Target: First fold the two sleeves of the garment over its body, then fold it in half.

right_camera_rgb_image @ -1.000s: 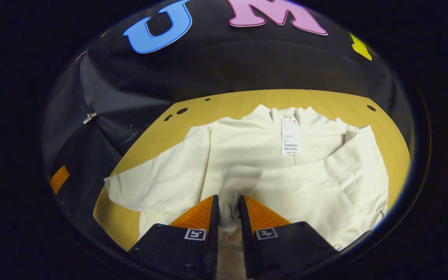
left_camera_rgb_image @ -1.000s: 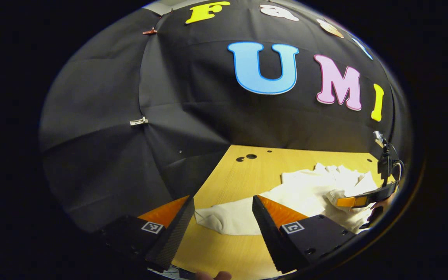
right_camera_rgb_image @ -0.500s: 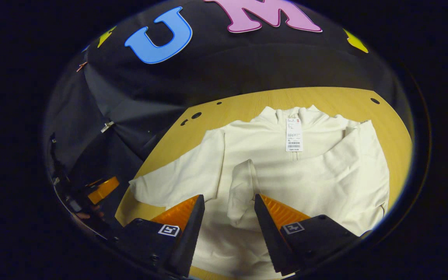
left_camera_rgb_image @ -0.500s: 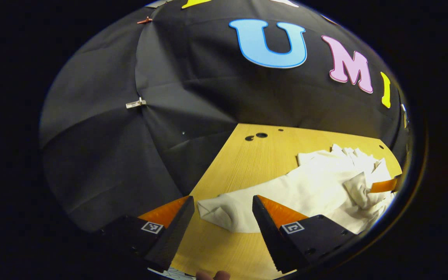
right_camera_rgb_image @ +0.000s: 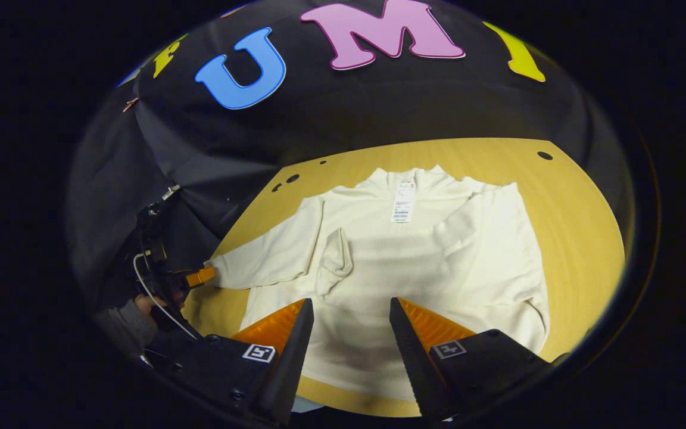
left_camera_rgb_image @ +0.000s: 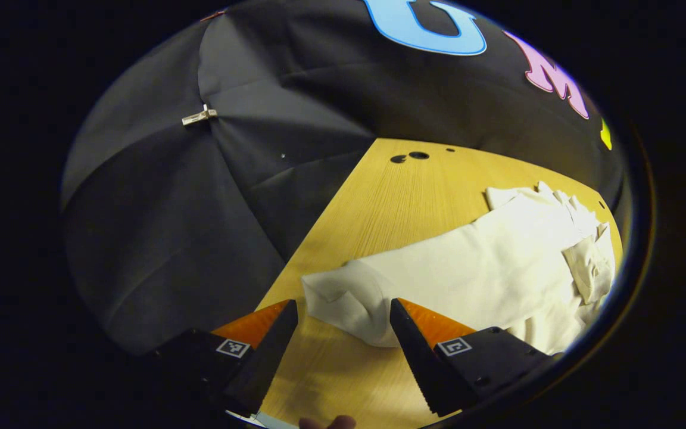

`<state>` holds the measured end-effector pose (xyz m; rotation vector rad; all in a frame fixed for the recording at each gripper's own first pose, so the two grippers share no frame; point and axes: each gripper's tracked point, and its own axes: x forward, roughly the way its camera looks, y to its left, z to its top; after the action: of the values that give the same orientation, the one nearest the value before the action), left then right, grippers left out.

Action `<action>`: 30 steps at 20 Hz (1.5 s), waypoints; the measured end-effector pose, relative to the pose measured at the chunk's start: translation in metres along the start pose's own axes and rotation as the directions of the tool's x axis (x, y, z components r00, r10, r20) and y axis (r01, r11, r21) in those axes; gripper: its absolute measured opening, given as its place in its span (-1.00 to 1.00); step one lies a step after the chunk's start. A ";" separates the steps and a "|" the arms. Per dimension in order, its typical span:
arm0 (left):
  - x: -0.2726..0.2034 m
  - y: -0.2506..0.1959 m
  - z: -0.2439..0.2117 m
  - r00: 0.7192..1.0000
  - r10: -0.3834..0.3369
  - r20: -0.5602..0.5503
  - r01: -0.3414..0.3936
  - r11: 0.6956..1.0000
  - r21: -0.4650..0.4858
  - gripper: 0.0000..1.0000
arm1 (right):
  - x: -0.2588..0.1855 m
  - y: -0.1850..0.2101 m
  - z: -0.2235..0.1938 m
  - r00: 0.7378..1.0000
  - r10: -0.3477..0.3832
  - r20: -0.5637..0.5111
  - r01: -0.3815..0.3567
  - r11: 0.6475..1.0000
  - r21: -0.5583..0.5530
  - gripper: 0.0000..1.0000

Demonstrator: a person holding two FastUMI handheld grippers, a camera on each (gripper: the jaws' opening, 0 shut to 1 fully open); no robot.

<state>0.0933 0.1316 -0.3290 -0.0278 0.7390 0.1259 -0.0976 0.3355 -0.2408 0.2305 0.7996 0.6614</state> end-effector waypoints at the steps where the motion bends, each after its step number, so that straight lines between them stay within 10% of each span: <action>1: 0.005 -0.001 -0.003 1.000 -0.001 -0.025 0.001 1.000 0.004 0.96 | -0.005 -0.006 -0.004 1.000 -0.008 -0.003 0.008 1.000 0.005 0.58; 4: 0.012 -0.004 -0.014 0.997 -0.035 -0.072 0.033 0.999 -0.023 0.96 | -0.018 -0.015 -0.011 1.000 -0.019 -0.008 0.019 1.000 0.020 0.59; 10: 0.012 -0.029 -0.006 0.992 -0.110 -0.063 0.112 0.993 0.036 -0.81 | -0.051 -0.029 -0.028 0.999 -0.022 -0.024 0.023 0.999 0.043 0.59; 22: -0.082 -0.093 0.081 0.956 -0.200 0.215 0.182 0.978 0.100 -0.96 | -0.075 -0.076 -0.043 0.996 -0.082 -0.026 0.084 0.991 0.103 0.58; 30: -0.149 -0.213 0.109 0.877 -0.392 0.277 0.330 0.912 0.244 -0.88 | -0.087 -0.097 -0.048 0.994 -0.107 -0.015 0.108 0.984 0.141 0.59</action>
<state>0.0838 -0.0877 -0.1521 0.0358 0.4055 -0.2972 -0.1321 0.2034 -0.2644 0.3118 0.8609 0.5042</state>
